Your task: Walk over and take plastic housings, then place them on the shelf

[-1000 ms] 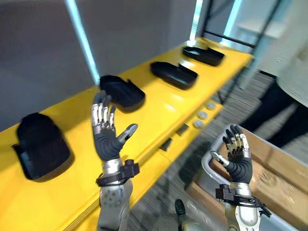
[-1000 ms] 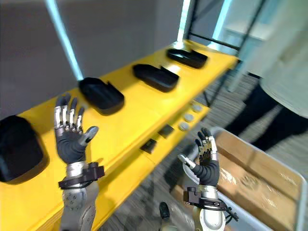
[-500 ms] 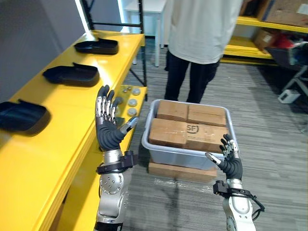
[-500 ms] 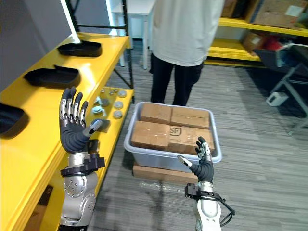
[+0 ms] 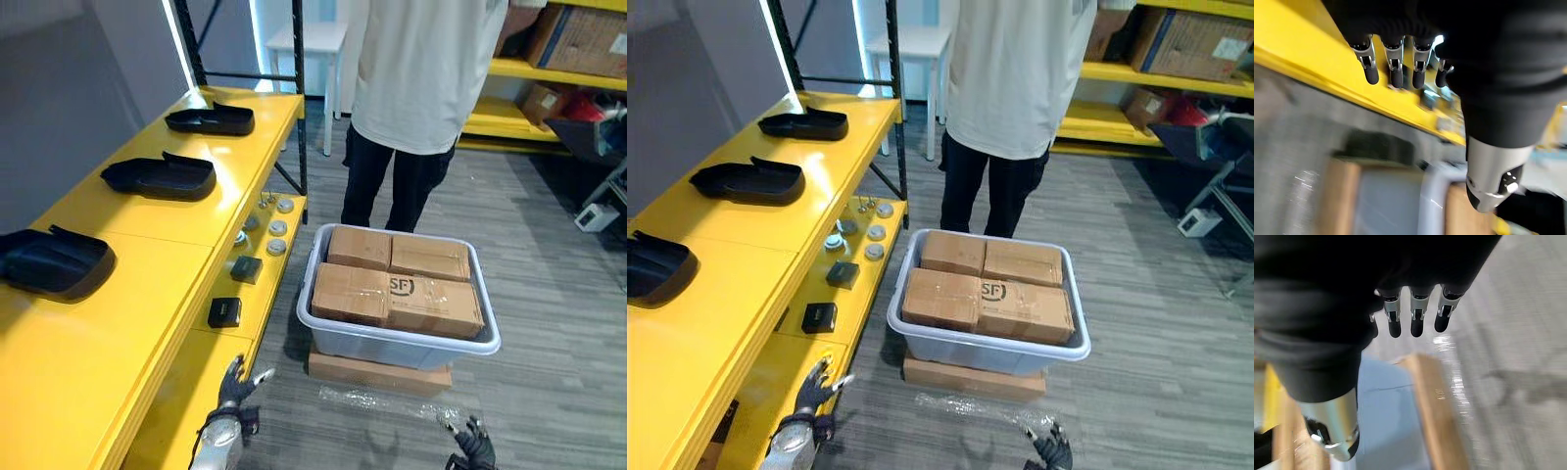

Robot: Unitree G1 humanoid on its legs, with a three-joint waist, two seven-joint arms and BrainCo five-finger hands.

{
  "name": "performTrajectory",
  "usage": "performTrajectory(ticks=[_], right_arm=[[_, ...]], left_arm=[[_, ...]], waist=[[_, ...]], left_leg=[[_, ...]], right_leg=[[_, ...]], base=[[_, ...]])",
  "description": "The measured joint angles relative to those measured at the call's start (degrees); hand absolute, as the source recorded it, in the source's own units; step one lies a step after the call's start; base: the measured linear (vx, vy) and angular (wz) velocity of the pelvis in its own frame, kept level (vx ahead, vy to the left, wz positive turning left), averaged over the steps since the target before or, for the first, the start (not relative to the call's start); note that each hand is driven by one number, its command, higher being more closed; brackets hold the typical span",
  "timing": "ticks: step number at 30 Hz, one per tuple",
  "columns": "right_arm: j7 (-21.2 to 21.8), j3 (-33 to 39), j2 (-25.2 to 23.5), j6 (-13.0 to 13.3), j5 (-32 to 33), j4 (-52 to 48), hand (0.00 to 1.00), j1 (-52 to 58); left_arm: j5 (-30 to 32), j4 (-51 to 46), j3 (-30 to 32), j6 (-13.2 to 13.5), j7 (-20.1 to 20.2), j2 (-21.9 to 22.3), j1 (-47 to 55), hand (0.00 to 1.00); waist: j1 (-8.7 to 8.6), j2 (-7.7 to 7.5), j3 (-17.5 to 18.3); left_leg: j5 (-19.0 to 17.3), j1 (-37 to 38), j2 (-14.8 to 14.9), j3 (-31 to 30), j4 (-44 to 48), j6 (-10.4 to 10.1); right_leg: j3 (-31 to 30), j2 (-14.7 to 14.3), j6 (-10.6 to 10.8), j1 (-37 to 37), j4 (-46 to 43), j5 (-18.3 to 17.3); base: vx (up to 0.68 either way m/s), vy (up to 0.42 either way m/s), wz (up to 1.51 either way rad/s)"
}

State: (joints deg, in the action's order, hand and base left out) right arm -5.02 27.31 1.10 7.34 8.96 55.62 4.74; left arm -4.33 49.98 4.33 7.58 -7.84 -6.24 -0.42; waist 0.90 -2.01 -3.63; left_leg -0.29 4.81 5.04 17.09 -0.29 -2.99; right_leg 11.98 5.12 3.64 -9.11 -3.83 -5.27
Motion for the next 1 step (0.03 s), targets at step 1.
performTrajectory(ticks=[1], right_arm=[[0.19, 0.89, 0.0, -0.06, 0.0, 1.13, 0.0, -0.02]], left_arm=[[0.04, 1.61, 0.82, -0.12, 0.33, 0.02, 0.24, 0.0]], waist=[[0.0, 0.04, -0.06]], left_leg=[[0.03, 0.27, -0.01, -0.04, -0.29, -0.05]], right_leg=[[0.06, -0.02, 0.05, -0.14, 0.0, -0.03]], base=[[0.0, 0.0, 0.0]])
